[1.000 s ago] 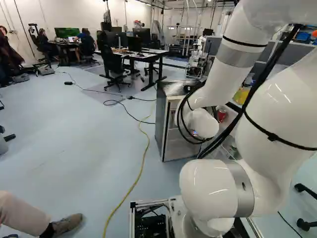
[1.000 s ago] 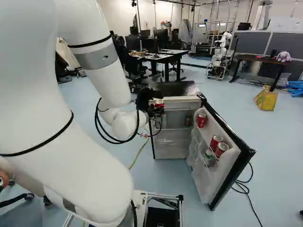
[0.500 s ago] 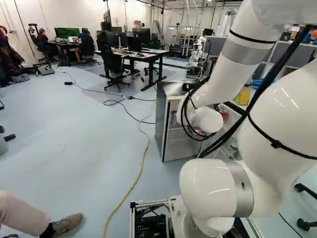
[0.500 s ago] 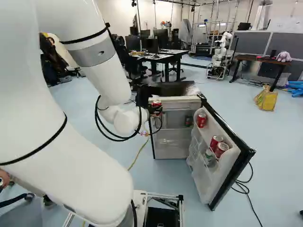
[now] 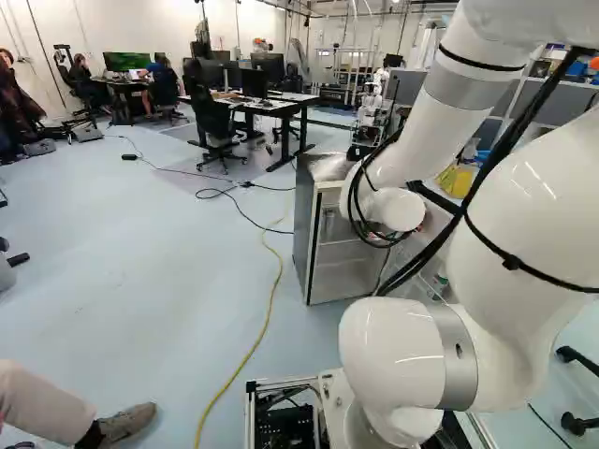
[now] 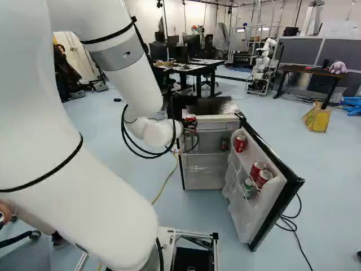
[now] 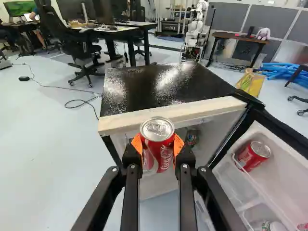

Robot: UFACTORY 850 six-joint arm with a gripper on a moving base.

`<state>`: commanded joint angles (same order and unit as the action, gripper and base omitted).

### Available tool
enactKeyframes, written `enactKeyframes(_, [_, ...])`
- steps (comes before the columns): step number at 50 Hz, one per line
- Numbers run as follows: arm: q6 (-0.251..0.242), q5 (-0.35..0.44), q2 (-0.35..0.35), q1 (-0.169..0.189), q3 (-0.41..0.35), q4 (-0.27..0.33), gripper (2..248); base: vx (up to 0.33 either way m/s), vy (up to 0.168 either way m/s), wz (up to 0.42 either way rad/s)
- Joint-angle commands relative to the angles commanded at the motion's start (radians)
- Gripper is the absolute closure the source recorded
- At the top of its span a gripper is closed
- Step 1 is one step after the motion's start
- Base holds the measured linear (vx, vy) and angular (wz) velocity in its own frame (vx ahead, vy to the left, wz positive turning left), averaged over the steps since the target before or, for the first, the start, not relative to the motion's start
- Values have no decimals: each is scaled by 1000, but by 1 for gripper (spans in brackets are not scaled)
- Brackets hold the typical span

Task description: Grab a drink from the fridge

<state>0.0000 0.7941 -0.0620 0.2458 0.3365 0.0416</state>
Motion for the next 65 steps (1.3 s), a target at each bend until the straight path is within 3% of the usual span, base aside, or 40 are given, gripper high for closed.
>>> enactKeyframes(38, [0, -49, 89, 65, 186, 0, 168, 0, 0, 0])
enactKeyframes(65, [0, -76, 196, 59, 318, 0, 168, 0, 0, 0])
